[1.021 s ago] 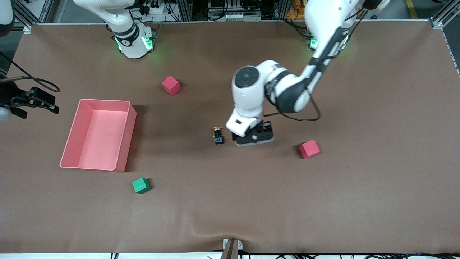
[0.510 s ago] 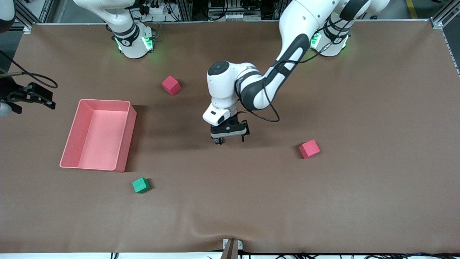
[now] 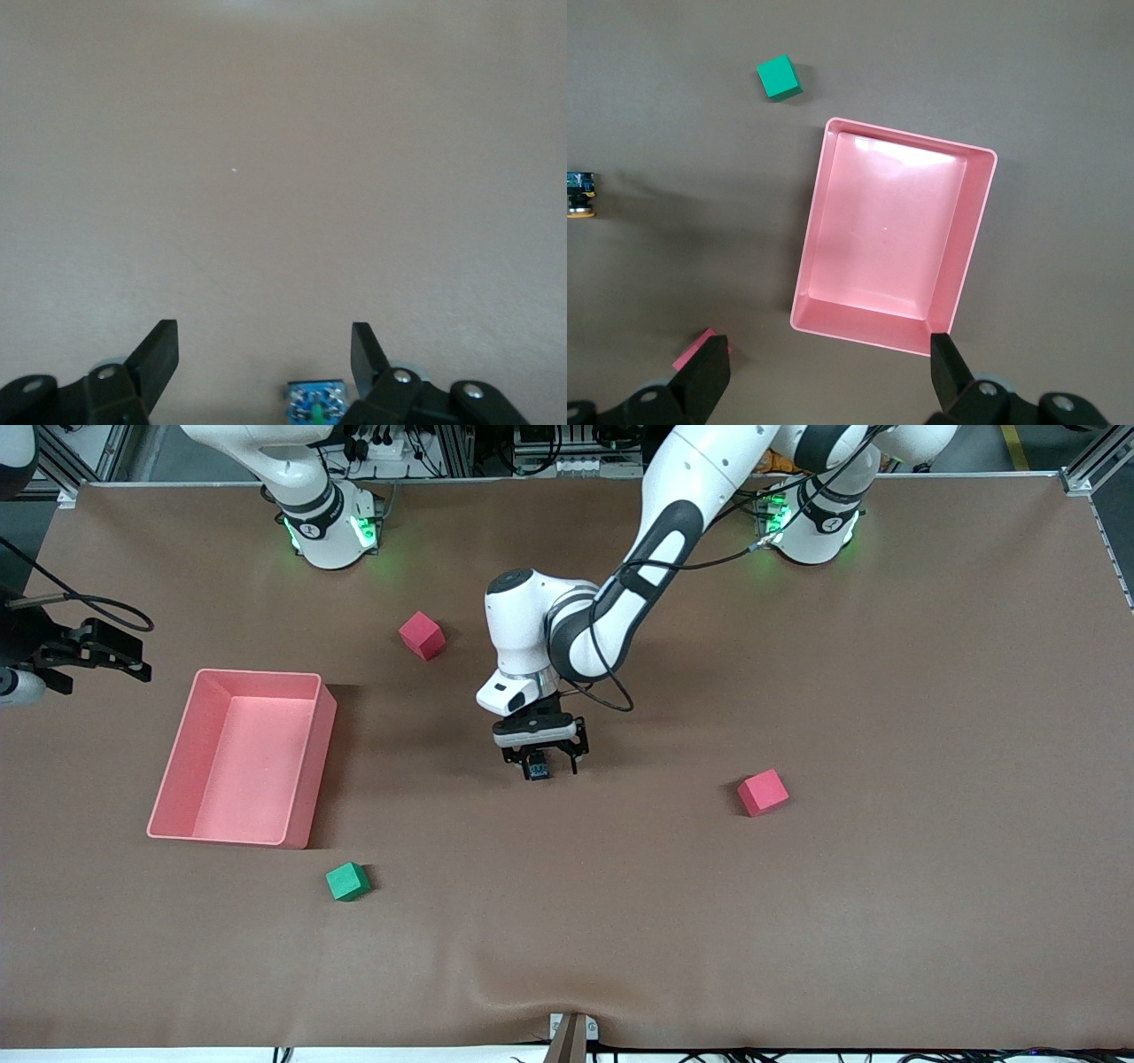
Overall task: Place and upright button with both arms
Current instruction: 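Close the left gripper on the button body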
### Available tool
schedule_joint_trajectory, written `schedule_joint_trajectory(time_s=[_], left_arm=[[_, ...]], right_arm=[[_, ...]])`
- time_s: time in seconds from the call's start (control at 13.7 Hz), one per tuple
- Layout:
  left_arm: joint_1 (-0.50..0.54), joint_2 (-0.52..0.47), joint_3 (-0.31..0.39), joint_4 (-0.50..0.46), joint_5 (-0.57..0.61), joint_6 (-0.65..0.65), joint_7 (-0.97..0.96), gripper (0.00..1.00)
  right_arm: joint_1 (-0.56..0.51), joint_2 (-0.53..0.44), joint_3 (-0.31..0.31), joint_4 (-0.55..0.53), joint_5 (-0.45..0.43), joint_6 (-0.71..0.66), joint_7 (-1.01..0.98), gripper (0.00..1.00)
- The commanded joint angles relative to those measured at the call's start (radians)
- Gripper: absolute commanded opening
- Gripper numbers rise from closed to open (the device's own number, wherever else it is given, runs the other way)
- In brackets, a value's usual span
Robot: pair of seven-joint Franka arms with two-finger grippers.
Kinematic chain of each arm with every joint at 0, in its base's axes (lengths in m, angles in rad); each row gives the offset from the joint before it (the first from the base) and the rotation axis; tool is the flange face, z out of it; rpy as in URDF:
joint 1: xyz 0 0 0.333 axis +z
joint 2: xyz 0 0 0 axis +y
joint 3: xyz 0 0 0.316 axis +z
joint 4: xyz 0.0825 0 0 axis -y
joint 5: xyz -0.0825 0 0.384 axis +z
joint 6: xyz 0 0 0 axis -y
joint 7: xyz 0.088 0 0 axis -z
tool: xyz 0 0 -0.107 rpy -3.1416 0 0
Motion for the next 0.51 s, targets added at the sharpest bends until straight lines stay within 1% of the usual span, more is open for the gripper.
schedule_joint_trajectory(time_s=[0.0, 0.22, 0.29, 0.36, 0.44], left_arm=[[-0.030, 0.043, 0.035, 0.034, 0.051, 0.057, -0.099, 0.84], [-0.041, 0.066, 0.034, 0.032, 0.114, 0.057, -0.156, 0.81], [-0.045, 0.073, 0.034, 0.031, 0.126, 0.057, -0.158, 0.67], [-0.047, 0.081, 0.034, 0.029, 0.132, 0.057, -0.159, 0.64], [-0.050, 0.089, 0.034, 0.029, 0.134, 0.056, -0.165, 0.65]], right_arm=[[-0.013, -0.015, 0.008, -0.008, 0.007, 0.004, 0.006, 1.00], [-0.021, -0.011, 0.007, 0.004, 0.007, 0.006, 0.003, 1.00], [-0.021, -0.009, 0.007, 0.004, 0.009, 0.009, 0.003, 1.00], [-0.023, -0.006, 0.007, 0.003, 0.020, 0.016, 0.003, 1.00], [-0.021, 0.002, 0.007, 0.003, 0.020, 0.018, 0.003, 1.00]])
